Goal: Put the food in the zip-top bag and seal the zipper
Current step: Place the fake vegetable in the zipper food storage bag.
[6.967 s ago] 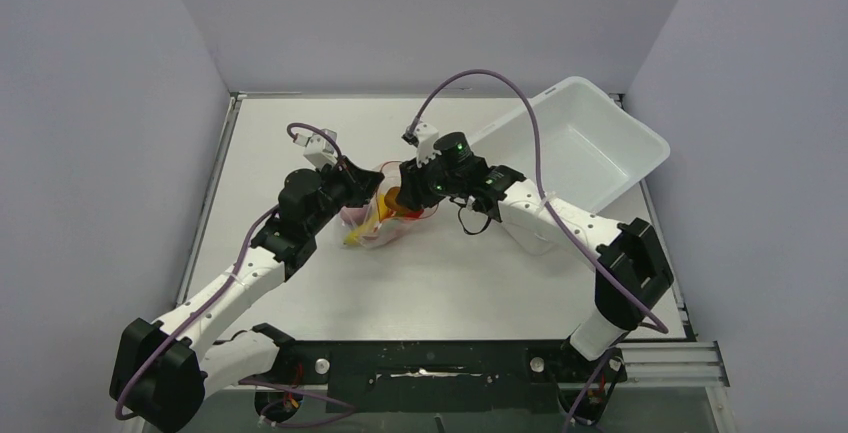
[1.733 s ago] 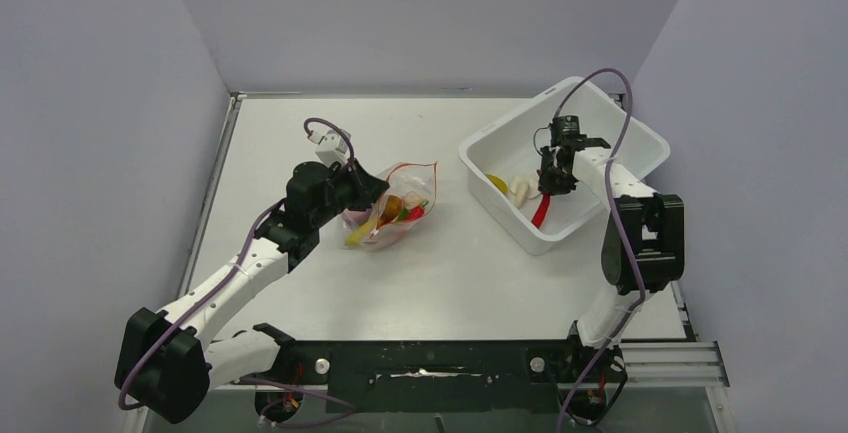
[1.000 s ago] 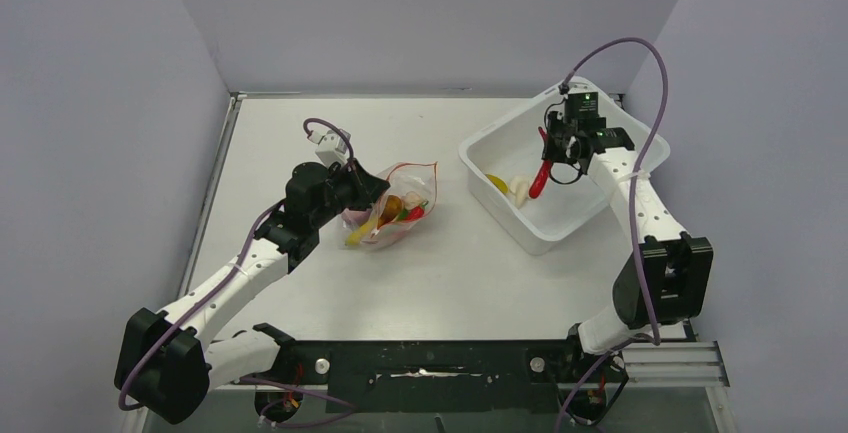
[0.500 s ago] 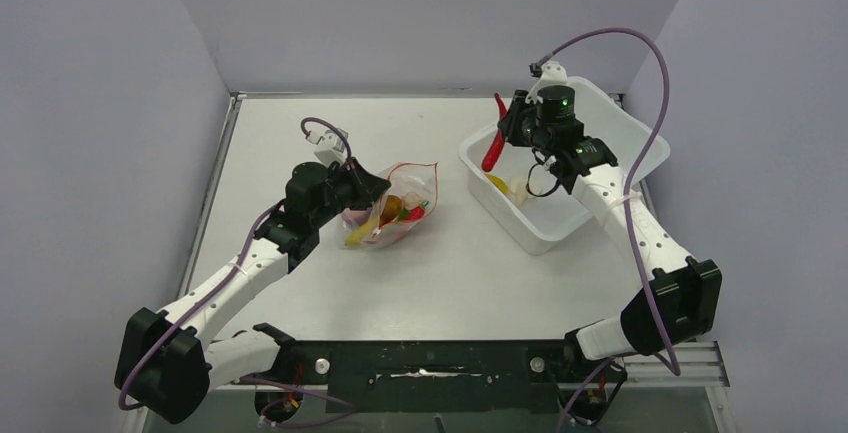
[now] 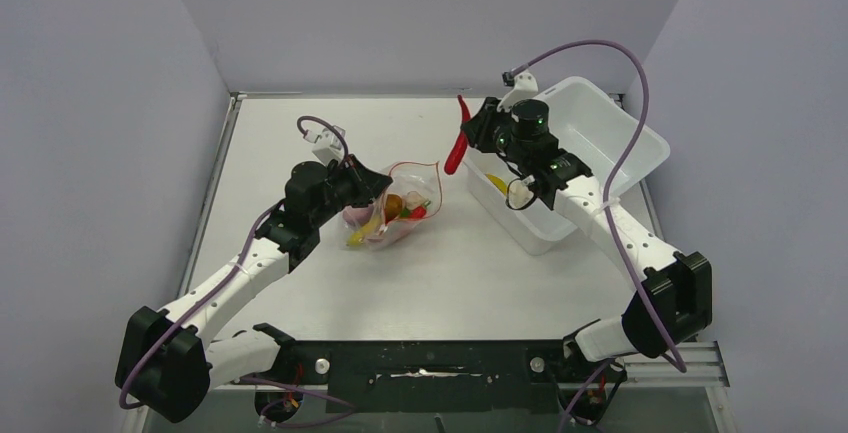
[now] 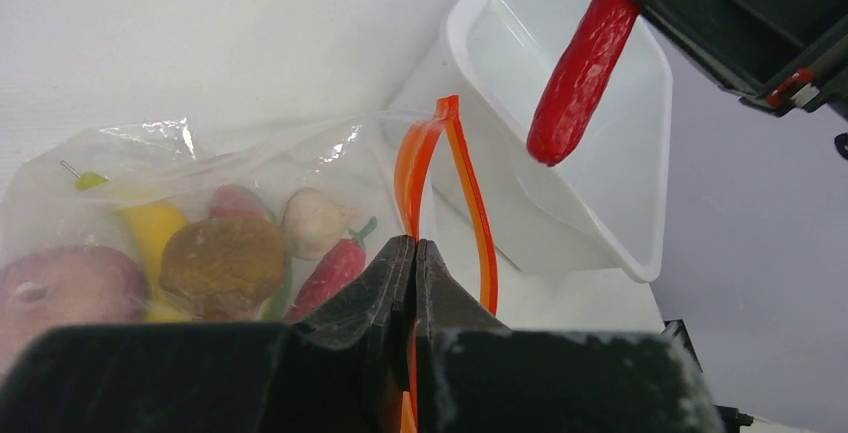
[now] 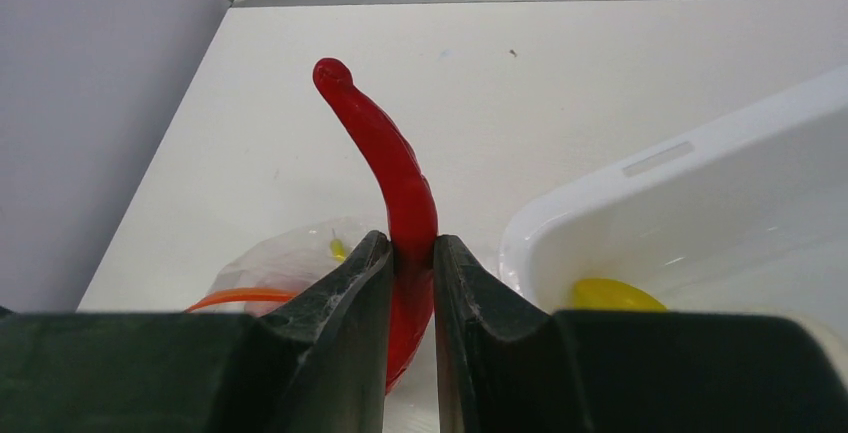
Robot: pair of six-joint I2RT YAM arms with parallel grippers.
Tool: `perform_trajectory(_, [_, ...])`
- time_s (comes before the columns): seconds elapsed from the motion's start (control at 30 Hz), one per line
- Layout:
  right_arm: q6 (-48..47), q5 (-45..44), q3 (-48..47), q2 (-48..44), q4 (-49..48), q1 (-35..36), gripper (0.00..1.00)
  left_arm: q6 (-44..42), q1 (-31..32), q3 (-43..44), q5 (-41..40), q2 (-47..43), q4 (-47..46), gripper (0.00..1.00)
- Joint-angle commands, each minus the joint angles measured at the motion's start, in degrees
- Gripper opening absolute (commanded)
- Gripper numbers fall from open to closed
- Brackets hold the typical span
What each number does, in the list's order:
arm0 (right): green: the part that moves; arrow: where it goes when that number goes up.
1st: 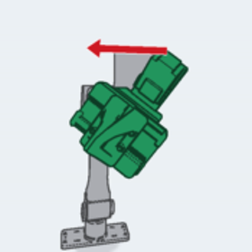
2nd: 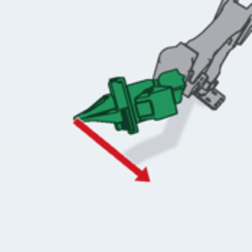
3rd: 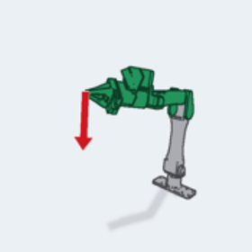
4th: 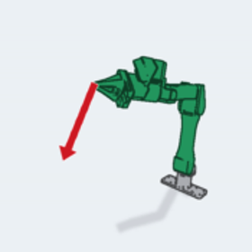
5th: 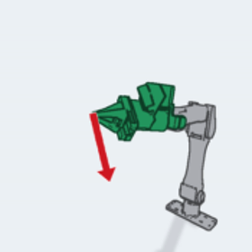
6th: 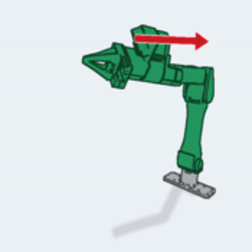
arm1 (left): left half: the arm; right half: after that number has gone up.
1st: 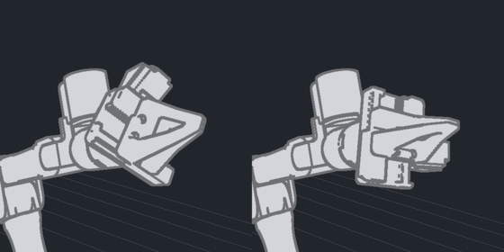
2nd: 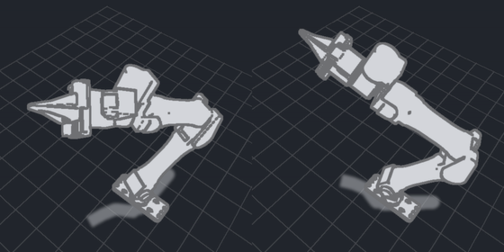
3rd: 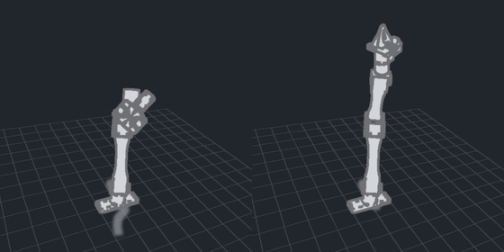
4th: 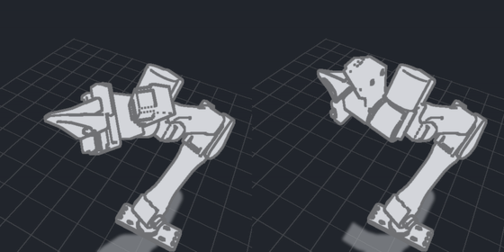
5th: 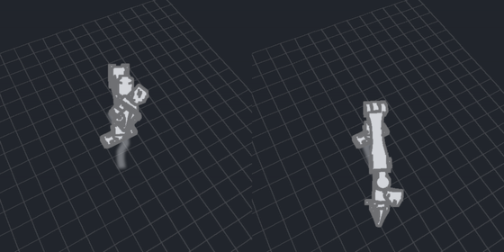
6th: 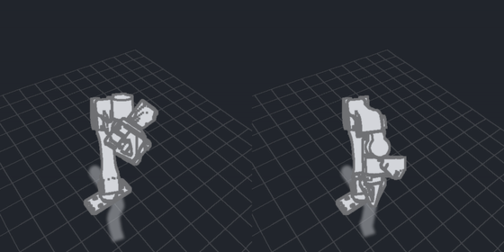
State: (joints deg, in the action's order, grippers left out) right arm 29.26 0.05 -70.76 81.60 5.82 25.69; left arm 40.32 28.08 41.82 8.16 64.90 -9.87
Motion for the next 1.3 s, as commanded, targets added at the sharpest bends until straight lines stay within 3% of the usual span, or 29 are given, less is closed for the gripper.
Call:
perform_trajectory(0.0, [0.1, 0.9, 1.5, -1.9, -9.3, 3.3, 0.16, 1.8, -0.1, 1.6, 0.7, 0.2, -5.3, 0.00])
perform_trajectory(0.63, [-1.7, 2.1, 3.3, 2.5, -9.1, 13.2, 0.17, 3.7, 0.0, -0.6, -0.2, 0.2, -9.3, 0.00])
perform_trajectory(1.27, [-3.5, 5.6, 8.3, 1.8, -6.3, 15.2, 0.18, 2.8, -0.1, -0.9, -0.1, 0.1, -10.0, 0.00])
